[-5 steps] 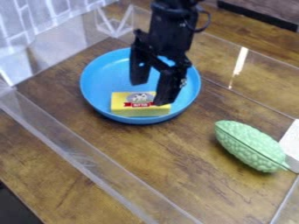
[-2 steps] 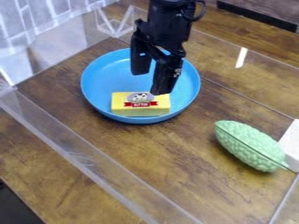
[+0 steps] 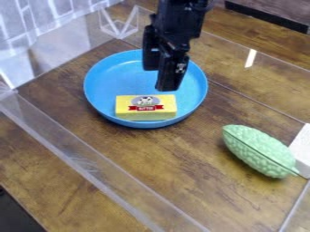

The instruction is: Remove the yellow block from inside the blue tray and put it on the table

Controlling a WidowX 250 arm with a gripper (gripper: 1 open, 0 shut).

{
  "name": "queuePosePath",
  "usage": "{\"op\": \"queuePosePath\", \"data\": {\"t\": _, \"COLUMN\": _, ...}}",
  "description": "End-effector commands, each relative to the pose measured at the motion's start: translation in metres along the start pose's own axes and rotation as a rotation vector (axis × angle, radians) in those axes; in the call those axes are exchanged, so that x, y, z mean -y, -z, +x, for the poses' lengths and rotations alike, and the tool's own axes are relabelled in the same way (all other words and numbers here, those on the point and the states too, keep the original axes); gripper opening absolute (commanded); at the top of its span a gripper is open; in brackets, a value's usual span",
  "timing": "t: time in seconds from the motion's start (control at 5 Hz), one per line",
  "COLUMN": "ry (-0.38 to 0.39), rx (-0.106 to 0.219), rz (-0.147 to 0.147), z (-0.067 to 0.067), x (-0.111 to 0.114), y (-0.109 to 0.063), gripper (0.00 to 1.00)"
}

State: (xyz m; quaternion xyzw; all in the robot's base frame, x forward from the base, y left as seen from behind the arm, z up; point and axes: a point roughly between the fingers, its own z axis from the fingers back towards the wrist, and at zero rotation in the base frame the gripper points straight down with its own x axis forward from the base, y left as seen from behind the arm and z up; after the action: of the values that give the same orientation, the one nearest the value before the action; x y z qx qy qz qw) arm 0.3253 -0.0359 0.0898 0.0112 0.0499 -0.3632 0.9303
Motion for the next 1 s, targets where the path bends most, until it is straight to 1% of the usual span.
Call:
{"op": "queuePosePath", "data": {"t": 0.0, "ry": 0.084, "rx": 0.051, "rz": 0.024, "z": 0.006, "x": -0.009, "y": -0.014, "gripper": 1.00}}
{"op": "queuePosePath", "data": {"t": 0.2, "ry": 0.140, "rx": 0.053, "rz": 0.011, "z": 0.006, "x": -0.002, "y": 0.000, "gripper": 1.00}}
{"op": "queuePosePath", "data": {"t": 0.4, "ry": 0.183, "rx": 0.041, "rz": 0.007, "z": 0.002, "x": 0.005, "y": 0.011, "gripper": 1.00}}
{"op": "queuePosePath", "data": {"t": 0.8, "ry": 0.097, "rx": 0.031, "rz": 0.011, "z": -0.004, "x": 0.006, "y": 0.007, "gripper": 1.00}}
